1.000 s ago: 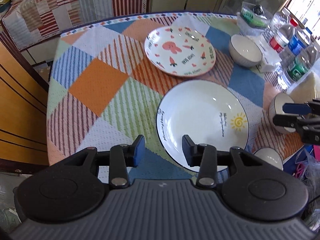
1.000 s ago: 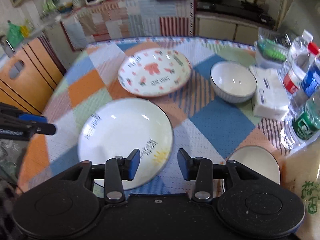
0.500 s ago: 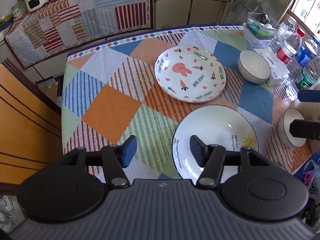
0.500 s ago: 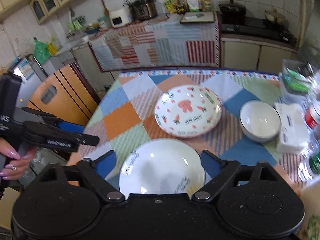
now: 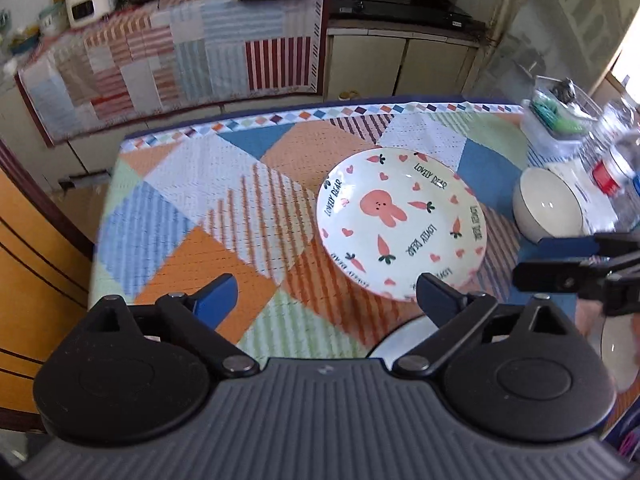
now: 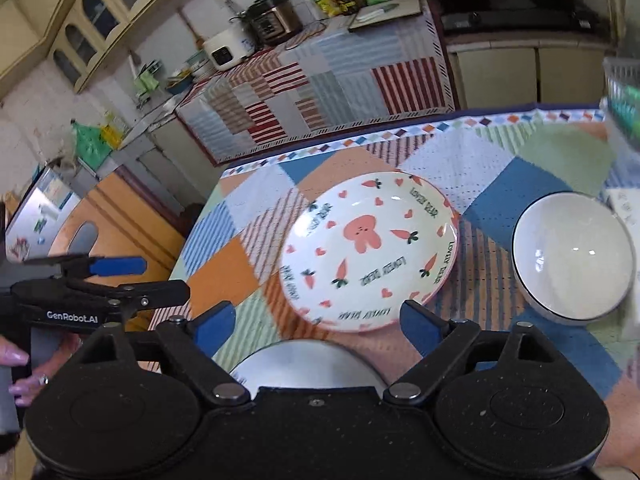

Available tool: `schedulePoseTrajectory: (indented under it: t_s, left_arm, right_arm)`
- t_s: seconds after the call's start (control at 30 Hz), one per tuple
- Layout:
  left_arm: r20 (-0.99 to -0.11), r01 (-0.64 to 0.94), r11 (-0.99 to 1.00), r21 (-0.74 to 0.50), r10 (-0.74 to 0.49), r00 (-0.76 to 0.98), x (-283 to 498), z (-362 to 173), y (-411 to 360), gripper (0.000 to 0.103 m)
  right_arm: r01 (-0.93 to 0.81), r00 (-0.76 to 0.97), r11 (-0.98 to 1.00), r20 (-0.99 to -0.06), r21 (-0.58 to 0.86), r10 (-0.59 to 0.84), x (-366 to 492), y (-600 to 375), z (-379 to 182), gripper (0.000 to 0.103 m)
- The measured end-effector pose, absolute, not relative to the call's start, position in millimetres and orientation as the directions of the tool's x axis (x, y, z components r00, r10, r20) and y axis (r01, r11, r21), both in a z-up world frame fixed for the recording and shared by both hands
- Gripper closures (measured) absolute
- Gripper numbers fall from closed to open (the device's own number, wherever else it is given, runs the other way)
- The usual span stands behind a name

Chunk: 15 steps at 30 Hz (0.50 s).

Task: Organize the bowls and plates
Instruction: 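Grasp the rim of the pink bunny-print plate with the right gripper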

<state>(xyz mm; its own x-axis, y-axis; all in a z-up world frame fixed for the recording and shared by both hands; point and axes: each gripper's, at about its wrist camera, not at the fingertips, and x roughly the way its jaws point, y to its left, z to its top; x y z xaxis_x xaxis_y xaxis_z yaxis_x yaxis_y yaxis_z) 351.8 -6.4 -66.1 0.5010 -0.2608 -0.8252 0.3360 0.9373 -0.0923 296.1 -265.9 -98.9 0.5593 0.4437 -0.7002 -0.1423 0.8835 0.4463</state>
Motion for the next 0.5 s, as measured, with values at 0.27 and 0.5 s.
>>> schedulePoseTrajectory:
  t_s: [0.27,0.5]
  left_arm:
    - [-0.832,0.272,0.932,-0.240,-0.341,0.438,398,-121,-7,0.008]
    - [-0.841,0.266,0.936,-0.229,-0.328,0.430,417,-152,-19,0.011]
  right_arm:
    - [-0.076,0.520,0.916,-0.768,0.394,0.374,339,-272,-157,0.024]
    - [0.009,0.525,0.921,-0.786,0.389,0.327,356,-288,-182,0.032]
